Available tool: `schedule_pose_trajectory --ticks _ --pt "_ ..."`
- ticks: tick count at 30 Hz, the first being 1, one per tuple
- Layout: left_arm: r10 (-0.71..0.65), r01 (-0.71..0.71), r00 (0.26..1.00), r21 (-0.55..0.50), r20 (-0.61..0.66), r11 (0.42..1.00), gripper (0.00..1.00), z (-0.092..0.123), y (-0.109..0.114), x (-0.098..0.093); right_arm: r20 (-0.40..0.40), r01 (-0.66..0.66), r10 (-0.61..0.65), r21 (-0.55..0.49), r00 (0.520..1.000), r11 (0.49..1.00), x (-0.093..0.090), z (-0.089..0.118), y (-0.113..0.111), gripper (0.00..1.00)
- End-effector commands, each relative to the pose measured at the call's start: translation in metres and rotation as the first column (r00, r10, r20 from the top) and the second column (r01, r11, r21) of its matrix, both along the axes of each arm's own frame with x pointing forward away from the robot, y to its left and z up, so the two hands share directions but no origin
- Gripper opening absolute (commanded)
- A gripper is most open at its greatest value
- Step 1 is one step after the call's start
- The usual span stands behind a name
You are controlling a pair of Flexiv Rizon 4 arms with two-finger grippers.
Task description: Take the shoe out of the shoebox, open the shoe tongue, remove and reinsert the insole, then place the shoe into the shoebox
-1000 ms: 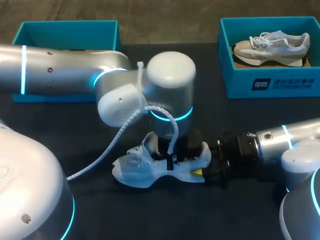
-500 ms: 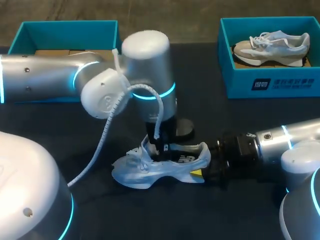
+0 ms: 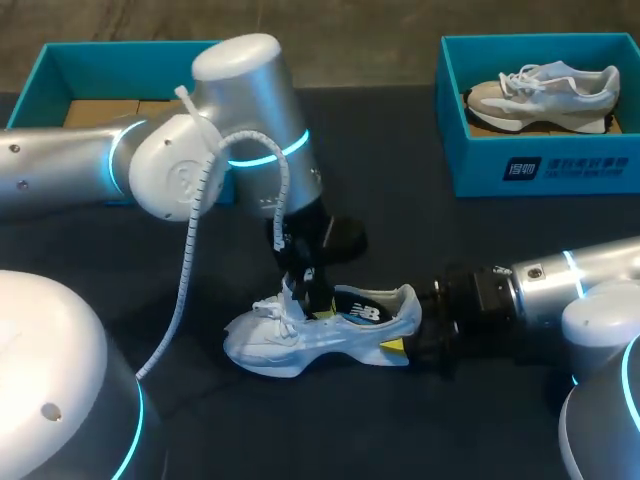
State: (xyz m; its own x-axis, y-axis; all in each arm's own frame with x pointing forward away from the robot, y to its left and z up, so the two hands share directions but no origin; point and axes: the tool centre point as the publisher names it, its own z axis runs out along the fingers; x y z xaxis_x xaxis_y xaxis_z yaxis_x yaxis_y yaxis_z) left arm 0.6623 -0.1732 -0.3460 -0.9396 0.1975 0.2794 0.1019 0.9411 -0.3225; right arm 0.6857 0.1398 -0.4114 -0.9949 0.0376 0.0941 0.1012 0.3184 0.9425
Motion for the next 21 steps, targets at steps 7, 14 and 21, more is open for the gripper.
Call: schedule_pose_trajectory --ticks 7,14,21 --pt "-0.025 0.023 1.000 -0.118 -0.016 0.993 0.00 0.020 0.009 -0.008 0.000 0.002 -0.002 -0.003 1.000 1.000 0.000 0.000 0.000 0.00" --pt "-0.021 0.016 0.999 -0.147 -0.033 0.989 0.00 0.022 0.012 -0.006 0.000 0.002 -0.002 -0.003 1.000 1.000 0.000 0.000 0.000 0.00" --pt "0.016 -0.016 1.000 -0.131 -0.007 0.991 0.00 0.022 0.005 -0.002 0.000 0.002 -0.002 -0.003 1.000 1.000 0.000 0.000 0.000 0.00"
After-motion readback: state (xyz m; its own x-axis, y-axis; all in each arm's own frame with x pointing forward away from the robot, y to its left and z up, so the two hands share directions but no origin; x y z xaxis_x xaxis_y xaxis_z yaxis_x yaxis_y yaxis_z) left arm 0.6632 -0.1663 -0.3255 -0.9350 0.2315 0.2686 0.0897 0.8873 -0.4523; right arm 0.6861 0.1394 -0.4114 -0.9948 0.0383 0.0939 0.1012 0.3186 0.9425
